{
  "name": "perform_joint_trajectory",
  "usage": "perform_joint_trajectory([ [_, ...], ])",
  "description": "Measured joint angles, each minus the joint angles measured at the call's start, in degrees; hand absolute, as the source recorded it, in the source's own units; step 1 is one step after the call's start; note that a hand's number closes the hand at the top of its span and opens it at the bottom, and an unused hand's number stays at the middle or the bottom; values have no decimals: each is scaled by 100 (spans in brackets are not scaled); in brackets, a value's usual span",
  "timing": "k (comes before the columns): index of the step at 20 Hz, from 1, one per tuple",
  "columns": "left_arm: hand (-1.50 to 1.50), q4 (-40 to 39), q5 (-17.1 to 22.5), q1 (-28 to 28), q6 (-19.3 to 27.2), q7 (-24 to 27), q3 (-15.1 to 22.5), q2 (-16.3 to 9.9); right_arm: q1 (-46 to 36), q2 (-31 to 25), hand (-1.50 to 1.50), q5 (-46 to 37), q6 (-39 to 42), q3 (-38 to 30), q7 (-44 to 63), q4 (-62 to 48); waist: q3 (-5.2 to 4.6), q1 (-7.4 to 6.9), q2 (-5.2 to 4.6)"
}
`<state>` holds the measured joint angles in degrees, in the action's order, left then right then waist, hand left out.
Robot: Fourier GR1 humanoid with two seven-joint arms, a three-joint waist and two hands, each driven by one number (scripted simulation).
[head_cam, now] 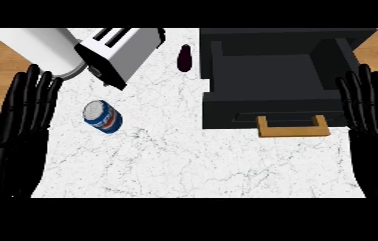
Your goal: Pick up the can, place it into the drawer and close the drawer
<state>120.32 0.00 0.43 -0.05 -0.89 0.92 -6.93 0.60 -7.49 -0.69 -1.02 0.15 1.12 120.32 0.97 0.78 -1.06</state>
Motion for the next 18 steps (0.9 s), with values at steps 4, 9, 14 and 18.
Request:
perform_joint_trajectory([
  [4,-150,-119,-375,-123,403,-108,-84,156,-97,106,-150,55,-39,-12,-4,-82,-60,-47,67],
  [9,-150,-371,-622,79,1285,-743,-631,464,25,179,-150,195,-194,-235,340,-321,-85,-101,73],
  [14,-150,-317,-969,129,1975,-1691,-724,619,337,216,-150,218,-295,-266,874,-137,-92,-68,100],
  [18,-150,-118,-1213,-14,2186,-2326,-735,535,445,249,-150,204,-308,-309,1016,-82,-94,-69,107],
])
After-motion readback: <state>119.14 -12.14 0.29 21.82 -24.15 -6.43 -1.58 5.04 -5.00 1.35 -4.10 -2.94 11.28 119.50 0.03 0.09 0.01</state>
